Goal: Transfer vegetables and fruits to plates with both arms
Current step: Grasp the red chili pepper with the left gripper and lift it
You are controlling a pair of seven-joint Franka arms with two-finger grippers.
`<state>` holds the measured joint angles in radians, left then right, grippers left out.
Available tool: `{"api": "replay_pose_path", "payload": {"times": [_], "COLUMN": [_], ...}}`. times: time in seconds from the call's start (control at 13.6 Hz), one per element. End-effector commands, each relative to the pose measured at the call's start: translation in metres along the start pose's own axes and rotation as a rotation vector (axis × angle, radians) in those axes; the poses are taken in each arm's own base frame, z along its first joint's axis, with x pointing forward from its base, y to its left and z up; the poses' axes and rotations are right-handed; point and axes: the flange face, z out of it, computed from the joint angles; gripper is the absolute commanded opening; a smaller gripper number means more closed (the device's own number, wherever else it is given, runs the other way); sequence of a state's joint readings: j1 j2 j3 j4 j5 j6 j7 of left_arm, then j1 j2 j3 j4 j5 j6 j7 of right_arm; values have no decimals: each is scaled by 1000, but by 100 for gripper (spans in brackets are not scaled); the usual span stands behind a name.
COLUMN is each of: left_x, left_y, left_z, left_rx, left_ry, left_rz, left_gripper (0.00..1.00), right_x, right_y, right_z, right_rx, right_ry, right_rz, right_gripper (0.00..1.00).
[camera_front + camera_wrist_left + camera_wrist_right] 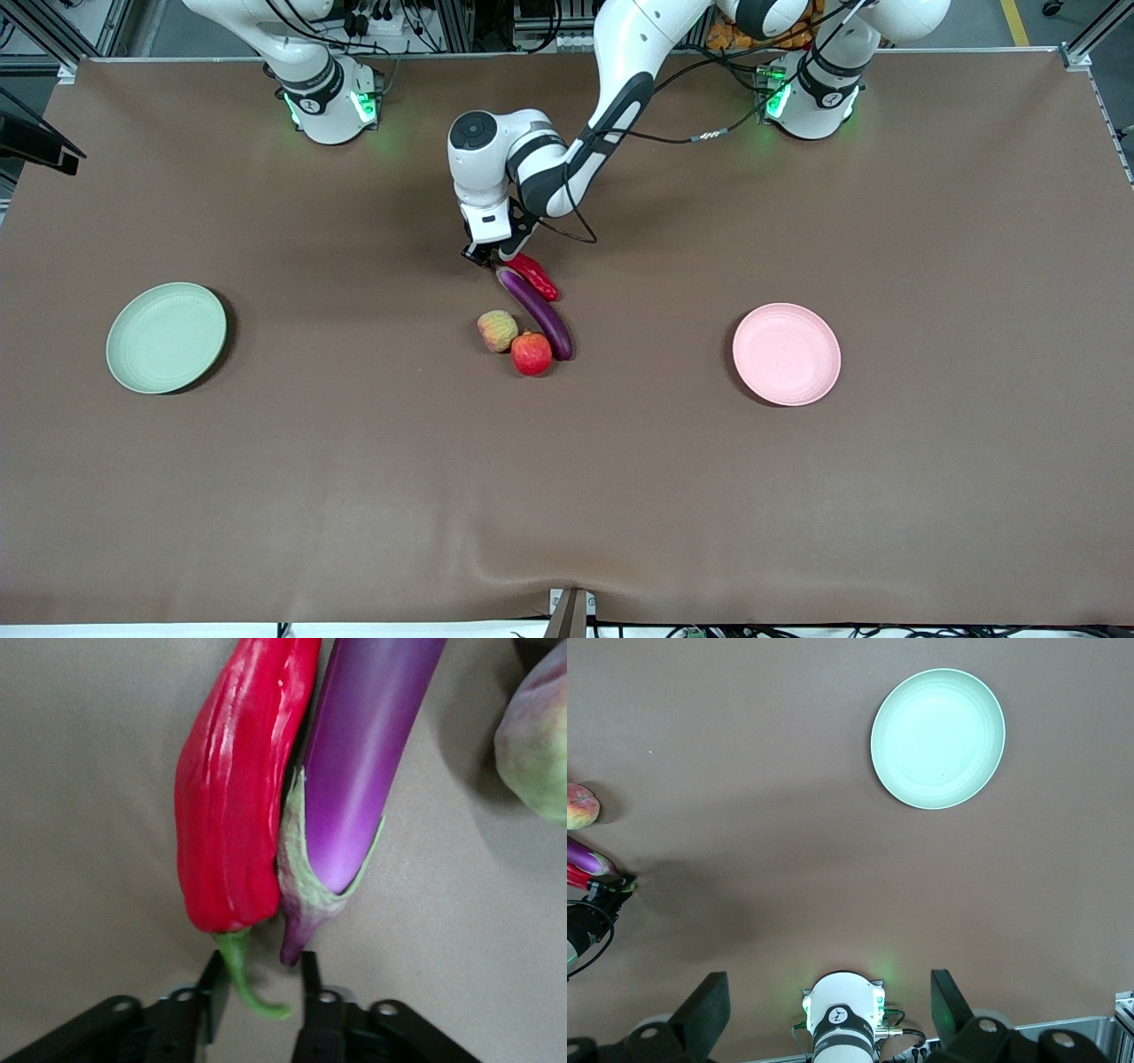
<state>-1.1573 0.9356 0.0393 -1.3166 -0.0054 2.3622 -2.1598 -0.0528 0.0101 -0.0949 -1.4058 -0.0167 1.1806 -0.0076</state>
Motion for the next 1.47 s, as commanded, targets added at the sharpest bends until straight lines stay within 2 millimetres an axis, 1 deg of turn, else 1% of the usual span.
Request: {"api": "replay_pose_path", "payload": {"times": [0.0,0.07,0.22,0.44,0.51,0.66,0.73,0.81,0.88,0.95,1.03,1.1,1.17,1.25,1.32,1.4], "left_x": [-4,-4,-4,-7,-7,-4,2,7,12,25,39,64,94,122,154,186], "left_y": [4,2,0,-3,-4,-6,-4,-2,-3,-1,2,13,25,33,43,54], "left_z": [-9,-10,-18,-43,-56,-91,-114,-139,-160,-181,-200,-220,-239,-248,-251,-251], "left_rx": [-17,-4,26,66,87,123,133,139,161,184,199,199,198,212,226,225], "left_ry": [7,18,36,56,66,95,108,110,117,128,135,140,144,146,148,172], "left_rz": [-12,-21,-26,-24,-24,-19,-16,-8,21,51,77,75,72,91,86,84], "left_gripper": [0,0,0,0,0,0,0,0,0,0,0,0,0,0,0,0], "right_x": [0,0,0,0,0,1,6,13,16,16,16,17,24,41,60,81], "right_y": [2,3,3,5,4,4,0,-8,-16,-22,-22,-21,-24,-33,-46,-62], "right_z": [0,0,0,0,0,1,5,9,12,11,11,10,17,36,59,88], "right_rx": [16,18,18,17,18,16,14,9,3,-4,-1,2,3,-7,-28,-48], "right_ry": [-5,-6,-7,-6,-7,-7,-18,-27,-33,-28,-28,-20,-32,-70,-118,-177], "right_rz": [6,8,8,12,10,7,0,-13,-24,-31,-31,-32,-38,-54,-76,-99], "right_gripper": [100,100,100,100,100,100,100,100,100,100,100,100,100,100,100,100]}}
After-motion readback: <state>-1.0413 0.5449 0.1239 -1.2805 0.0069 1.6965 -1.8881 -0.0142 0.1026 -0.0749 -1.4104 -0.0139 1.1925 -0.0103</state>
